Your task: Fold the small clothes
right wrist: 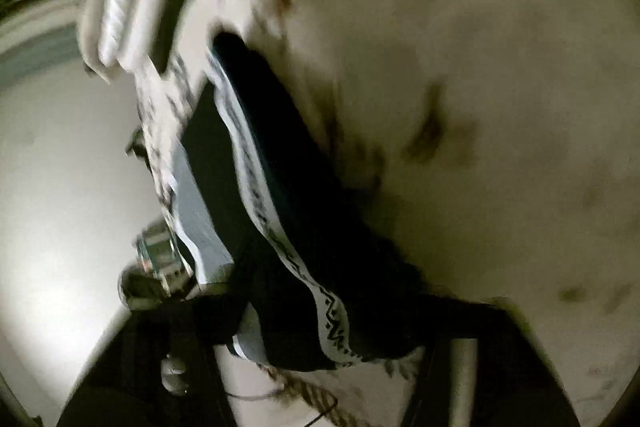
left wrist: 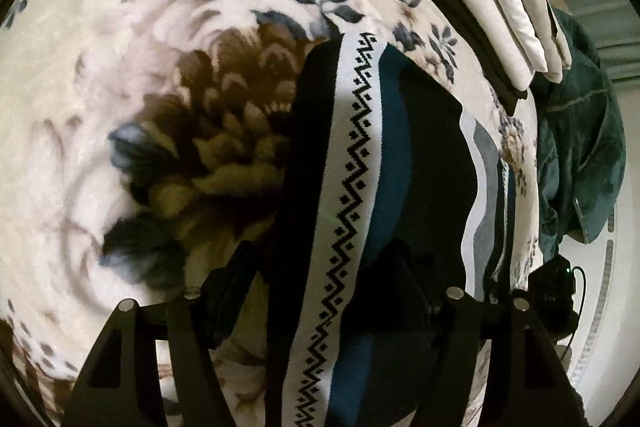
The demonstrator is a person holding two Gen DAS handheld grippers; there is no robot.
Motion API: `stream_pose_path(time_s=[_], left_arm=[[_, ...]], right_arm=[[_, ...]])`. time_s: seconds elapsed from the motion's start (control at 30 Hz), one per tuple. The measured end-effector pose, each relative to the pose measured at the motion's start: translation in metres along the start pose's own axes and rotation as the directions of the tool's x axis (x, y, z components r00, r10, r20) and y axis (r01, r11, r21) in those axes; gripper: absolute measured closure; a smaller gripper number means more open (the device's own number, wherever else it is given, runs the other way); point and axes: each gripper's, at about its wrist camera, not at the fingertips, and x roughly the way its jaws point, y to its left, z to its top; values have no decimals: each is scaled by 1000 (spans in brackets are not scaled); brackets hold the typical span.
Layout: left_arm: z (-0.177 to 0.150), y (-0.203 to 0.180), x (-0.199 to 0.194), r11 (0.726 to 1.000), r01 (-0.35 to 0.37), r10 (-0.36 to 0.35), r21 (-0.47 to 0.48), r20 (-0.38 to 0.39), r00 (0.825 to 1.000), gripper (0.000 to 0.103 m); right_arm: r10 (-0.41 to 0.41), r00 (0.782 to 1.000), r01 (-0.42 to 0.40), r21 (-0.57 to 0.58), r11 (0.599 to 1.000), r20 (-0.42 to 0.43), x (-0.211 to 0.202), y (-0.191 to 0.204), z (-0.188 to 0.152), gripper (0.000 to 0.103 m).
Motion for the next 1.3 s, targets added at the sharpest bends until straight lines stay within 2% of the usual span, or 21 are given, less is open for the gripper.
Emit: stream_pose_path(time_s=[0.1,0.2,0.27,0.3,0.33,0.4,0.43,0.47,0.53,0.6,0.67,0.7,0.73,0.83,0.93,0.97,1.0,1.03,1.07,1.17,1.3], left_arm=[[2,-4,-5,1000,14,-14,20,2,1000,36],[3,-3,-5,999,41,-41,31,-11,999,36],[3,2,-4,998,50,-49,24,-21,999,36],[2,5,-3,998,62,-61,14,-27,998,36],[1,9,-2,997,82,-82,1,-27,996,34],[-2,19,3,990,138,-139,-35,-36,990,29],[-2,21,8,985,163,-165,-48,-43,985,28],[-3,24,13,980,188,-191,-60,-48,980,22],[-3,32,25,965,242,-248,-102,-57,967,19],[2,36,32,949,282,-292,-142,-55,955,13],[6,36,36,942,301,-312,-152,-54,949,8],[9,33,39,940,305,-316,-151,-57,947,7],[11,30,42,939,309,-320,-149,-59,946,4],[17,21,48,942,306,-317,-137,-62,946,1],[23,11,49,946,305,-310,-112,-35,950,2],[24,6,45,947,305,-308,-98,-9,951,24],[25,-3,40,951,300,-300,-72,14,954,38],[26,-8,35,956,289,-288,-50,26,957,50],[27,-14,26,960,279,-277,-20,52,959,60],[35,-29,5,954,299,-300,18,87,950,67],[51,-58,-24,941,329,-335,74,95,937,68]], right_arm=[[17,995,-22,43,999,102,-28,-4,-13,98],[6,996,-11,63,998,85,-38,-14,-19,98],[11,998,-18,102,995,69,-37,-22,-29,78],[33,997,-42,124,991,70,-39,-26,-34,51],[79,991,-94,145,985,105,-45,-32,-47,37],[134,981,-158,171,972,141,-44,-39,-68,27],[174,976,-197,195,961,128,-35,-44,-78,24],[219,970,-237,219,946,104,-19,-48,-85,24],[244,968,-252,232,940,61,18,-47,-88,24],[301,950,-313,236,920,84,50,-48,-86,22],[381,911,-408,219,886,157,63,-40,-80,22],[435,880,-468,190,863,193,67,-33,-77,22],[447,870,-483,178,857,207,71,-28,-74,22],[460,857,-500,161,851,231,86,-12,-60,22],[446,860,-489,155,858,246,98,6,-46,22],[440,862,-483,149,863,250,100,15,-44,22],[437,863,-479,139,867,252,102,21,-43,34],[411,877,-451,134,882,247,103,28,-42,71],[393,887,-432,132,892,243,105,34,-41,76],[368,892,-408,113,906,263,96,54,-43,78],[365,881,-404,74,912,301,70,92,-46,79]])
